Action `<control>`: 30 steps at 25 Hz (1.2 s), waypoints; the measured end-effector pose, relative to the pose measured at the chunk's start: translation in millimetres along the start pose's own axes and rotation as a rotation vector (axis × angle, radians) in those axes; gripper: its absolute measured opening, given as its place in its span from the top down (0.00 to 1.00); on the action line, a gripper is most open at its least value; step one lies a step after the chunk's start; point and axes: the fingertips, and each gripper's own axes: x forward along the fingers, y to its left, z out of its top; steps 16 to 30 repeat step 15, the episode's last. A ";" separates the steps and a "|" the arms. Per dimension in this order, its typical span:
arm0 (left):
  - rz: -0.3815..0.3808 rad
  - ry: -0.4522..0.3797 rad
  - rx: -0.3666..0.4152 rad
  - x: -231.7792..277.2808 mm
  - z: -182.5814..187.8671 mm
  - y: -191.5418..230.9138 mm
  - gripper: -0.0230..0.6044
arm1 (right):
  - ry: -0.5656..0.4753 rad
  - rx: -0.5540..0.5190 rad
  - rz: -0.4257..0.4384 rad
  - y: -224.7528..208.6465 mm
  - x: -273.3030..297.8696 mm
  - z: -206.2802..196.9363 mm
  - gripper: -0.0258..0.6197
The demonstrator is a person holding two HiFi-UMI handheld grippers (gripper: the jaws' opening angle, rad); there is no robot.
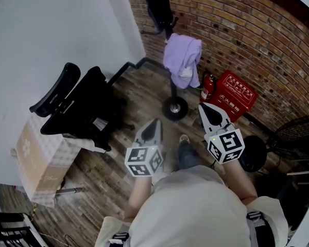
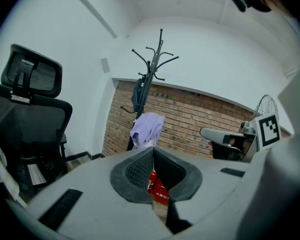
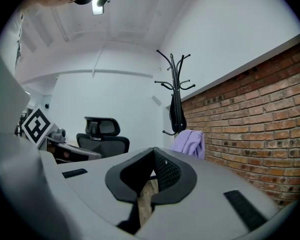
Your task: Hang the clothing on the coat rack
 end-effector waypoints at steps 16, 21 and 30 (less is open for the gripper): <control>-0.002 0.015 -0.001 6.0 -3.3 0.6 0.96 | 0.005 0.015 -0.004 -6.7 3.8 -3.4 0.96; -0.002 0.015 -0.001 6.0 -3.3 0.6 0.96 | 0.005 0.015 -0.004 -6.7 3.8 -3.4 0.96; -0.002 0.015 -0.001 6.0 -3.3 0.6 0.96 | 0.005 0.015 -0.004 -6.7 3.8 -3.4 0.96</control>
